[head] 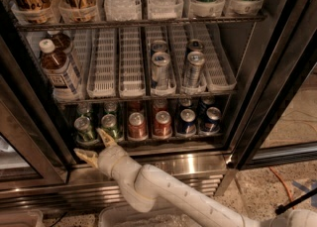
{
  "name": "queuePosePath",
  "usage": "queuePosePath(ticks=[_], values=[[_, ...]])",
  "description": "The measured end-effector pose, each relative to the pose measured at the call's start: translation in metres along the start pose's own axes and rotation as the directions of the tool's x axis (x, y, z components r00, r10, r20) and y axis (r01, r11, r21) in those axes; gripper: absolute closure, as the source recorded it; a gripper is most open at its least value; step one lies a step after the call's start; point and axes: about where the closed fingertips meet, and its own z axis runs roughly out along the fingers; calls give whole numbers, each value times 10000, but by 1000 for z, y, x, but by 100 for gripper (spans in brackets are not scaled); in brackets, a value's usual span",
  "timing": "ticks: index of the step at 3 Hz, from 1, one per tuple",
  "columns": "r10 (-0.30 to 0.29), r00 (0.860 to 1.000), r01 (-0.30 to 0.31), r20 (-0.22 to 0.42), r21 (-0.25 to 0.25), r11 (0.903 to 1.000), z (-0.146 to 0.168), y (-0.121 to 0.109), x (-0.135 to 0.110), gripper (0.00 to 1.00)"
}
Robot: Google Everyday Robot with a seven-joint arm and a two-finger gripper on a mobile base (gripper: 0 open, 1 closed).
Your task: Pick green can from bottom shelf of fridge
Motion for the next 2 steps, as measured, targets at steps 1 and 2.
queuePosePath(ticks=[1,2], values=[[-28,10000,29,52,-180,9998,15,-2,-1,30],[-20,9999,23,127,-209,9998,27,-5,0,30]])
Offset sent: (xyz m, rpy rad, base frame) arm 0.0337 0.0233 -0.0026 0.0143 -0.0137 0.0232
